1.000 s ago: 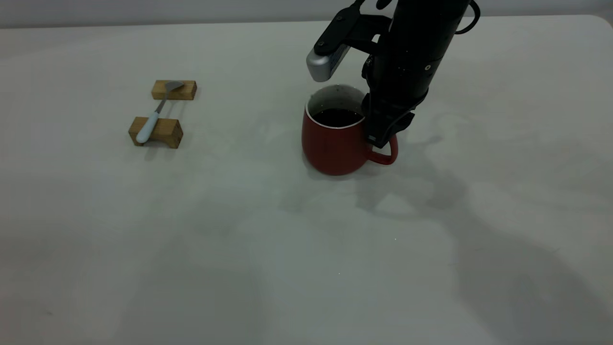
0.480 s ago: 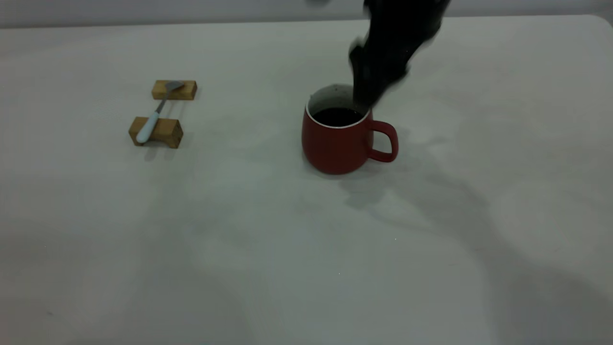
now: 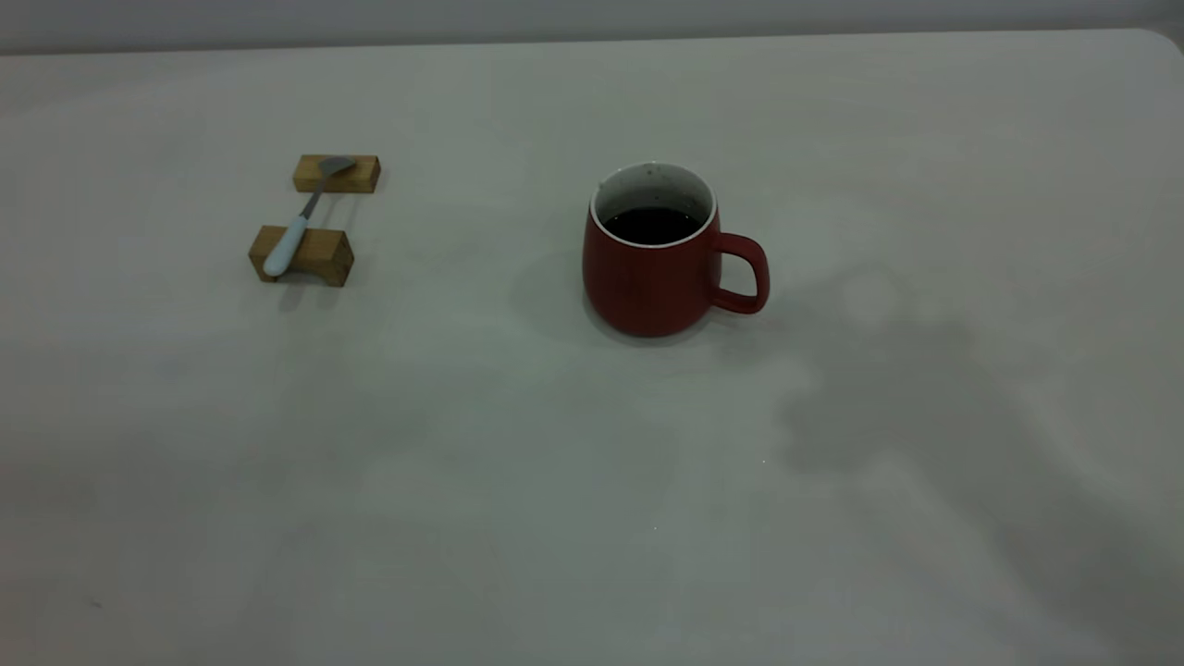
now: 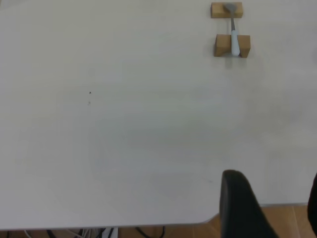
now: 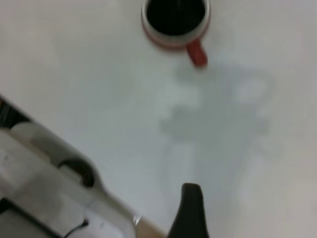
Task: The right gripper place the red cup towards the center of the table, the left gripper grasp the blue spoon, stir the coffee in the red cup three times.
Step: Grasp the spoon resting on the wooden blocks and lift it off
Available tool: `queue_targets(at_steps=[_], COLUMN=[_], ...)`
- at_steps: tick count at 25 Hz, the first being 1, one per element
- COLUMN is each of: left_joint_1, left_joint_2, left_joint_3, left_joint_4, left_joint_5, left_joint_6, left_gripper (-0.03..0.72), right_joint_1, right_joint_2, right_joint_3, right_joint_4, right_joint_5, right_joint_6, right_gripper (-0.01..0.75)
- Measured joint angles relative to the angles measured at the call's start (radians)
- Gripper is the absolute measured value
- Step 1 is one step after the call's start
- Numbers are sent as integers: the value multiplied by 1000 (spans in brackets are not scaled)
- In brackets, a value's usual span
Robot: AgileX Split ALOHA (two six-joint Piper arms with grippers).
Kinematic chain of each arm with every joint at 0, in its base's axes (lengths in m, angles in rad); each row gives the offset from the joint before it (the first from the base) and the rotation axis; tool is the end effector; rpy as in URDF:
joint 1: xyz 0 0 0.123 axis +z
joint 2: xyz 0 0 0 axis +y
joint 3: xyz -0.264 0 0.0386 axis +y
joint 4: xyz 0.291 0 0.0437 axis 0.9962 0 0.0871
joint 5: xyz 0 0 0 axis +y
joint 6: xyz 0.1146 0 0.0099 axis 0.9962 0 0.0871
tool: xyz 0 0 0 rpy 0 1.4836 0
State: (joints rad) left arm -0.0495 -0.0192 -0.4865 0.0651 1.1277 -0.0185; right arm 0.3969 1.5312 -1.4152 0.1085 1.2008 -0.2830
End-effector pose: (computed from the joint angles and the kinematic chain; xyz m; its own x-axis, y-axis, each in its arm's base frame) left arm 0.0677 0.0034 0.2772 -0.5083 0.0346 -0.8605 0.0037 0.9993 0.0380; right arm 0.3281 0.1501 0.2902 -0.7425 -0.5714 -0.3495 -0.6131 0.7899 0.0111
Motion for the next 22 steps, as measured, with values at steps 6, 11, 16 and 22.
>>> queue_targets(at_steps=[6,11,16,22], left_joint_1=[0,0,0,0], left_joint_2=[0,0,0,0], left_joint_3=[0,0,0,0], left_joint_4=[0,0,0,0], left_joint_5=[0,0,0,0], left_joint_6=[0,0,0,-1], left_gripper=[407,407,407,407], right_joint_1=[0,0,-41,-163], right_joint_2=[-183,-433,-776,-1208], right_joint_3=[101,316,548,725], right_joint_4=[-8,-5,4,3], right_joint_5=[25,30,37,32], right_joint_6=[50,54,92,162], right_gripper=[719,716,703,685])
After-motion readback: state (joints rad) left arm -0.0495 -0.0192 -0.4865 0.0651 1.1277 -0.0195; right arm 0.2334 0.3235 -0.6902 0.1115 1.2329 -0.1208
